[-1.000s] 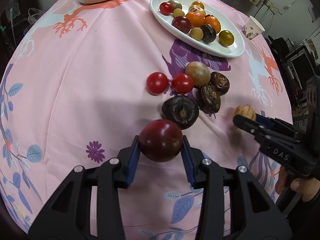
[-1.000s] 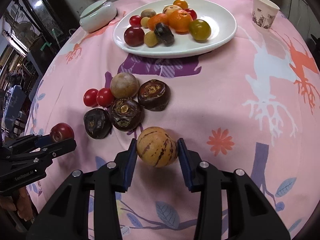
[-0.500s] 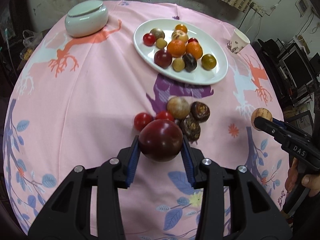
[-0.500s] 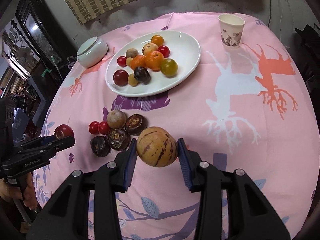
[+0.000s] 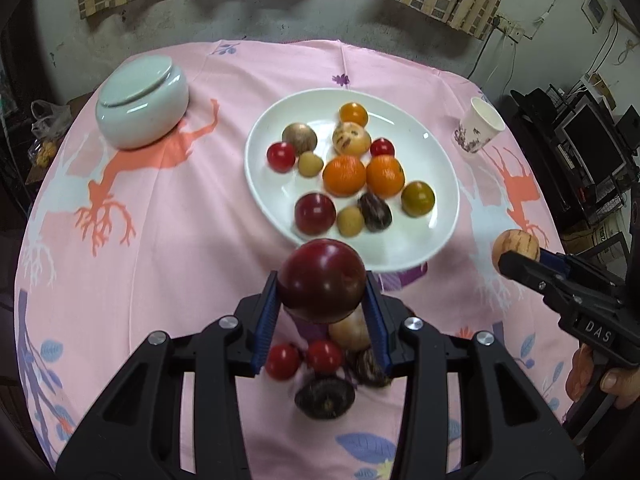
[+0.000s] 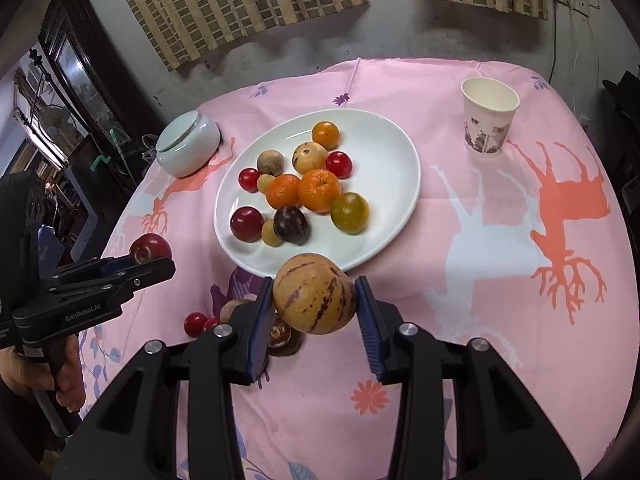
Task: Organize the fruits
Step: 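Carry both held fruits onto the white plate and open both tools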
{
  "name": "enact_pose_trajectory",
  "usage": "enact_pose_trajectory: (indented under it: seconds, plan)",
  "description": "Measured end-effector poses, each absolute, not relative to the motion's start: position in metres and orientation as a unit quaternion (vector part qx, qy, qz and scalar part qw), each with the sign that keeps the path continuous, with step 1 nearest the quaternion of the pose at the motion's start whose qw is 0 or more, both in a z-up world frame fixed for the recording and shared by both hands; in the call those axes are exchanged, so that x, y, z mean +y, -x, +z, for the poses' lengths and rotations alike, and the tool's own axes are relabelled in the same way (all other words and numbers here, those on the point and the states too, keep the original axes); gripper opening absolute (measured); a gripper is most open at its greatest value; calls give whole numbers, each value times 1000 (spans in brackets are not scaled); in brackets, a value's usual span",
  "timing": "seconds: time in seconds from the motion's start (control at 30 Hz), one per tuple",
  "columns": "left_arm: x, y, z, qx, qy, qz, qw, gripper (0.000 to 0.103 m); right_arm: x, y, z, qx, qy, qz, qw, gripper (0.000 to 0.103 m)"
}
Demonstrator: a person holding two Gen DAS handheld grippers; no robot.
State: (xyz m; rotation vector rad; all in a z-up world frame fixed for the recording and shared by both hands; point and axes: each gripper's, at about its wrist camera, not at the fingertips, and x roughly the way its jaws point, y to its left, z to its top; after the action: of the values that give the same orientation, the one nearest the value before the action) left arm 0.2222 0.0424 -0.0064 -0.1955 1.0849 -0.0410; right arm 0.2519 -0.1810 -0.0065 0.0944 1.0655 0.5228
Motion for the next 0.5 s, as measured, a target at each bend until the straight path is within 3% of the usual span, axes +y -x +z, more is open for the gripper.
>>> enact_pose_trajectory:
  seconds: [0.5]
  plan:
    - [46, -297, -36, 530, 94, -10, 842, 41, -149, -307, -40, 518, -59, 251, 815, 42]
